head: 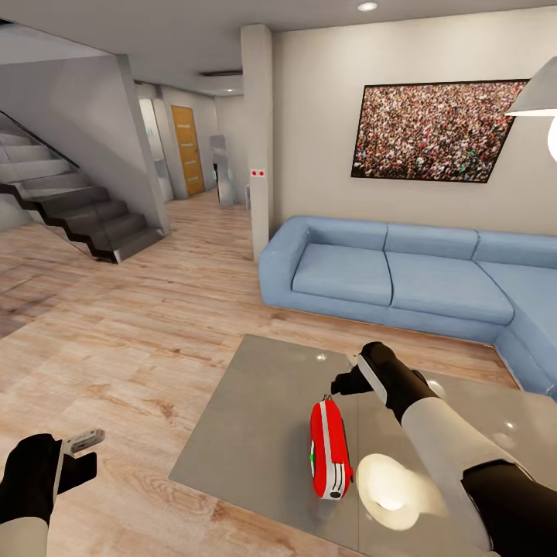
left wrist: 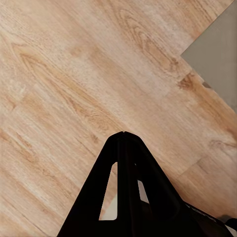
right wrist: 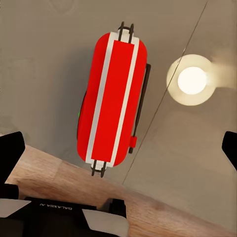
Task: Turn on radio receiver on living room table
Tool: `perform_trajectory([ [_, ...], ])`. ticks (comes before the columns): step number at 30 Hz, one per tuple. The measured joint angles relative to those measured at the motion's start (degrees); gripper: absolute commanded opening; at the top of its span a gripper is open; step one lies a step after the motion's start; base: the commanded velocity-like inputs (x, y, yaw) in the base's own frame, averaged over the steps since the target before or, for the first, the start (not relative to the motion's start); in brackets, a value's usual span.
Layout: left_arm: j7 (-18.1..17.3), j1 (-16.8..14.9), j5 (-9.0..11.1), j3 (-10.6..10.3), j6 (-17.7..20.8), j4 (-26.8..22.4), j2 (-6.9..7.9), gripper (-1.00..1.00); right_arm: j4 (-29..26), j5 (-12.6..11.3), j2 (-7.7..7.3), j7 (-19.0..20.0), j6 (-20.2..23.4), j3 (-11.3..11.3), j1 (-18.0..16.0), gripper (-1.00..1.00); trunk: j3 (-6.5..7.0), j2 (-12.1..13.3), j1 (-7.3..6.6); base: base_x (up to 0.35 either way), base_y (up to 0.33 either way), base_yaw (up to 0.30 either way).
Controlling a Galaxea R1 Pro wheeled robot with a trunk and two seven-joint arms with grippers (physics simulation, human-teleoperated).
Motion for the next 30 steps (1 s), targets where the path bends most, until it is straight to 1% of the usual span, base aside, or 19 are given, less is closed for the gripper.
perform_trajectory([
  [19,0.0,0.0,0.0,0.0,0.0,0.0,-0.18,-1.0,0.0,0.0,0.05,0.0,0.0,0.0,0.0,1.0,0.0,0.0,0.0,0.0,0.0,0.0],
  [30,0.0,0.0,0.0,0.0,0.0,0.0,-0.64,-1.0,0.0,-0.1,0.05,0.1,0.0,0.1,0.0,1.0,0.0,0.0,0.0,0.0,0.0,0.0],
])
